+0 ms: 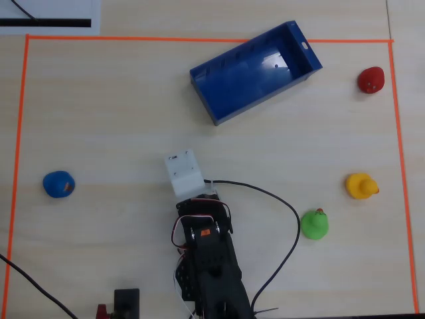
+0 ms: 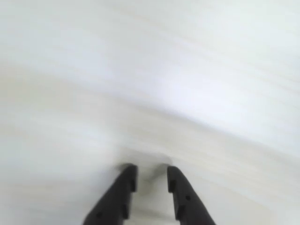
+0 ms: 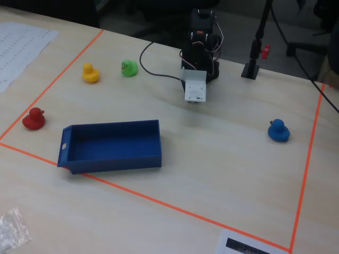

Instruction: Grasp blue duck and put it into box.

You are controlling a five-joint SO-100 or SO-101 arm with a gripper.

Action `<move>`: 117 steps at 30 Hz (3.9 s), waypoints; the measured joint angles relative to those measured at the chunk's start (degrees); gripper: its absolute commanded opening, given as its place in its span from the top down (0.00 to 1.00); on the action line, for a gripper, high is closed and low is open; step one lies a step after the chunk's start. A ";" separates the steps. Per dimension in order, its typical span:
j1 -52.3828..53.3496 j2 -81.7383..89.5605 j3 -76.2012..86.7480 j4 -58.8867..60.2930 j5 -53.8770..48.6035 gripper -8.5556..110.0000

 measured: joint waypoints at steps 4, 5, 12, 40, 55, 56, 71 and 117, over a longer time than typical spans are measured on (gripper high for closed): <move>-2.02 -8.88 -6.59 -8.26 -0.53 0.70; -3.16 -11.07 -8.61 -9.84 -0.44 0.67; -14.15 -31.29 -24.96 -13.97 4.75 0.60; -43.24 -106.00 -94.92 -0.26 52.21 0.51; -45.97 -122.08 -103.01 -1.14 55.81 0.52; -45.97 -122.61 -103.54 -1.32 55.81 0.52; -45.26 -126.74 -108.11 -1.85 47.29 0.93; 20.04 -122.52 -141.42 -1.05 17.93 0.93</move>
